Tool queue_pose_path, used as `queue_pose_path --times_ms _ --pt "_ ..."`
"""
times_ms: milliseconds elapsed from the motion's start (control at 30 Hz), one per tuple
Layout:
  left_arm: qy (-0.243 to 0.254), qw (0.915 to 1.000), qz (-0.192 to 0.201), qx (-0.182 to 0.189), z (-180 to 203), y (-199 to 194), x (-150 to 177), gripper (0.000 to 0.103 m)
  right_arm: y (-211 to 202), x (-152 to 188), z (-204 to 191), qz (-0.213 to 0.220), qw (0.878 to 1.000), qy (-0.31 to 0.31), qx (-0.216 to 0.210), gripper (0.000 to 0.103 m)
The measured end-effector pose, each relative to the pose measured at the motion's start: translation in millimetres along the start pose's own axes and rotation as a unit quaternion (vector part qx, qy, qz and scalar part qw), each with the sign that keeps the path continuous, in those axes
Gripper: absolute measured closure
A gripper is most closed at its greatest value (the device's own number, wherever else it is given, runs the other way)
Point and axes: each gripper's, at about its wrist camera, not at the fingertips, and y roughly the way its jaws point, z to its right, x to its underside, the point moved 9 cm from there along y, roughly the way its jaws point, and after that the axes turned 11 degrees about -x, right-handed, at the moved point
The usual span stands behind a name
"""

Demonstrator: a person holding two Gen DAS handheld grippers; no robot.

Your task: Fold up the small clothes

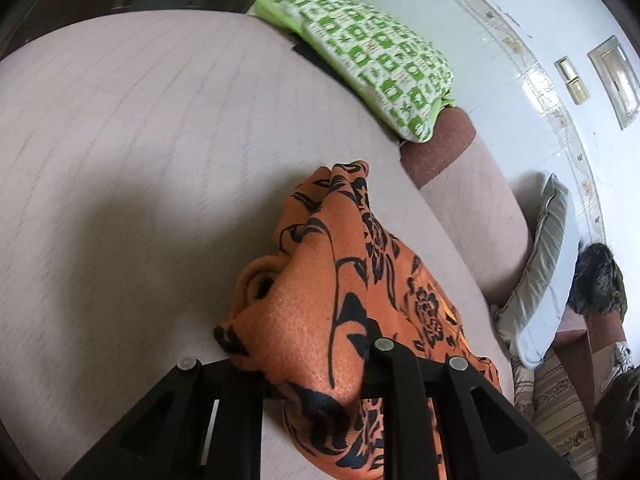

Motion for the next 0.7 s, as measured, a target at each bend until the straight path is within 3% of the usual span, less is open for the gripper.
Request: queue_pose_path --times_ms 100,200,267,367,400,433,467,600,667,700 --pt "0.008 0.9997 -0.011 -0.019 -11.8 -5.8 21.3 0.085 -17.6 19.8 13.6 -0.019 1.000 0.013 0.009 0.088" --pt "0.004 0.9989 -0.020 -0.043 -25.1 -5.8 38.4 0.081 -26.6 49.8 38.6 -0.066 0.996 0.051 0.030 0.083" --pt "-0.008 0.9980 -0.027 -0.056 -33.0 -3.0 40.6 0.061 -31.3 66.0 53.8 -0.090 0.991 0.087 0.037 0.077" --pt "-0.050 0.9976 -0.040 -0.026 -37.3 -0.5 36.4 0.051 -53.0 75.8 55.4 -0.100 0.988 0.114 0.032 0.055" --pt "-0.057 0.9973 -0.043 -0.016 -36.1 -0.2 35.9 0.046 -62.6 79.3 52.6 -0.109 0.988 0.103 0.040 0.038" --pt "-0.062 0.9970 -0.046 -0.003 -33.2 0.2 35.8 0.037 -70.7 83.0 50.5 -0.115 0.988 0.092 0.049 0.036" --pt "-0.058 0.9972 -0.046 -0.002 -30.1 0.0 36.0 0.034 -80.9 87.1 46.7 -0.119 0.988 0.079 0.054 0.036" --pt "-0.043 0.9984 -0.029 -0.023 -21.3 3.3 34.2 0.036 -105.4 104.8 6.1 -0.136 0.991 0.009 0.000 0.043" --pt "-0.044 0.9984 -0.023 -0.028 -19.6 7.1 35.1 0.066 -100.7 106.4 -21.1 -0.139 0.989 -0.039 -0.029 0.060" --pt "-0.044 0.9982 -0.023 -0.034 -19.4 11.1 34.8 0.068 -93.1 107.9 -35.1 -0.144 0.987 -0.059 -0.042 0.067"
